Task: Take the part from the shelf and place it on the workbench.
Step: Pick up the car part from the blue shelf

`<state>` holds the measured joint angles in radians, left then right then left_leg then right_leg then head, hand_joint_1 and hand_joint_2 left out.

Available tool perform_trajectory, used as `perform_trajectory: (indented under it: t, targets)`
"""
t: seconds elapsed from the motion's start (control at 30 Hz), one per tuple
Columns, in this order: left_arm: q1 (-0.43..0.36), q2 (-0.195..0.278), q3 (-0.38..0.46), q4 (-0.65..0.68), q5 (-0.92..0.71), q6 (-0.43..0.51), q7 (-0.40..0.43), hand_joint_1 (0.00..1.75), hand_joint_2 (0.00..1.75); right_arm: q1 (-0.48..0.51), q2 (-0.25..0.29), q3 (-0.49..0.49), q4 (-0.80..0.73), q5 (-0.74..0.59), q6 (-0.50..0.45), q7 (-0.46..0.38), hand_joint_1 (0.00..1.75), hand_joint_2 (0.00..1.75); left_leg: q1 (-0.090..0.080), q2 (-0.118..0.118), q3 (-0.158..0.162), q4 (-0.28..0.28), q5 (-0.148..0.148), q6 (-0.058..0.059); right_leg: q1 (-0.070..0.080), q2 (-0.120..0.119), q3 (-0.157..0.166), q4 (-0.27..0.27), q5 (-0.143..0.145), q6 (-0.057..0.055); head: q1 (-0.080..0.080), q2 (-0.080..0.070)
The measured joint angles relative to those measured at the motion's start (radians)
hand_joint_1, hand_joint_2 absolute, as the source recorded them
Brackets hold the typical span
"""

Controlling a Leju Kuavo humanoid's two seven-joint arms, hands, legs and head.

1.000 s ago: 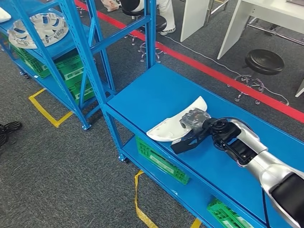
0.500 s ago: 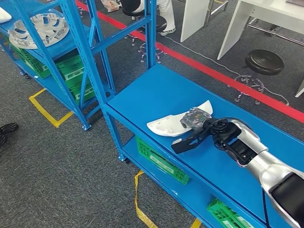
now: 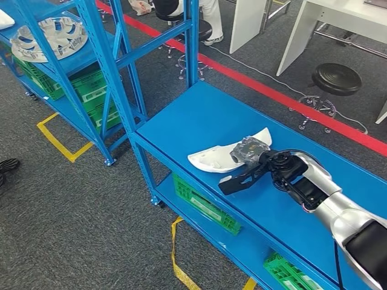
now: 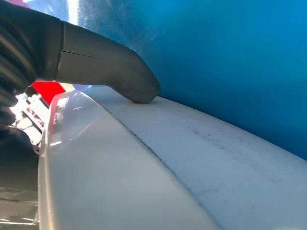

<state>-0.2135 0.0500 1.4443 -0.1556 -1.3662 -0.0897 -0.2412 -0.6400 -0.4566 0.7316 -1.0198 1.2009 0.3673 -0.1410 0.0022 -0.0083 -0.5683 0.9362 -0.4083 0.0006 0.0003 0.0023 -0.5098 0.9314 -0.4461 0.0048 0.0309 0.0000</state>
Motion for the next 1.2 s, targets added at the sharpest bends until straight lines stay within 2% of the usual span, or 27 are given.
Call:
perform_trajectory:
  t: [0.2, 0.53, 0.67, 0.97, 1.13, 1.2]
  targets:
    - [0.001, 0.0, 0.0, 0.0, 0.002, 0.005, -0.035, 0.0, 0.0, 0.0, 0.005, -0.05, -0.013, -0.155, -0.027, 0.016, 1.75, 1.75, 0.0, 0.0, 0.0, 0.0, 0.0, 0.0, 0.0, 0.0, 0.001, 0.0, 0.0, 0.0, 0.001, 0.0]
    - [0.002, 0.0, 0.0, 0.0, 0.002, -0.004, -0.05, 0.0, 0.0, -0.073, 0.038, -0.209, -0.114, -0.677, -0.063, 0.093, 1.75, 1.75, 0.0, 0.0, -0.001, 0.0, 0.0, 0.0, 0.0, 0.0, 0.0, 0.001, 0.0, 0.0, 0.0, 0.0]
    - [0.003, -0.003, 0.0, 0.0, 0.002, 0.002, -0.05, 0.0, 0.0, -0.111, 0.05, -0.253, -0.151, -0.846, -0.084, 0.128, 1.75, 1.75, 0.0, 0.0, -0.001, 0.0, 0.0, 0.0, 0.0, 0.0, 0.0, 0.0, 0.0, 0.0, 0.0, 0.0]
    - [0.005, -0.01, 0.0, 0.0, 0.007, 0.007, -0.056, 0.0, 0.0, -0.162, 0.077, -0.318, -0.216, -1.061, -0.14, 0.145, 1.75, 1.75, -0.001, 0.0, -0.002, 0.0, 0.0, 0.0, 0.0, 0.0, 0.0, 0.0, 0.0, 0.0, 0.0, 0.0]
    - [0.006, -0.013, 0.0, 0.0, 0.009, 0.01, -0.06, 0.0, 0.0, -0.196, 0.095, -0.342, -0.243, -1.233, -0.179, 0.163, 1.75, 1.75, 0.0, 0.0, -0.002, 0.0, 0.0, 0.0, 0.0, 0.0, 0.0, 0.0, 0.0, 0.0, 0.0, 0.0]
    - [0.007, -0.014, 0.0, 0.0, 0.01, 0.01, -0.06, 0.0, 0.0, -0.204, 0.1, -0.346, -0.251, -1.256, -0.186, 0.167, 1.75, 1.75, 0.0, 0.0, -0.001, 0.0, 0.0, 0.0, 0.0, 0.0, -0.001, 0.0, 0.0, 0.0, 0.0, 0.0]
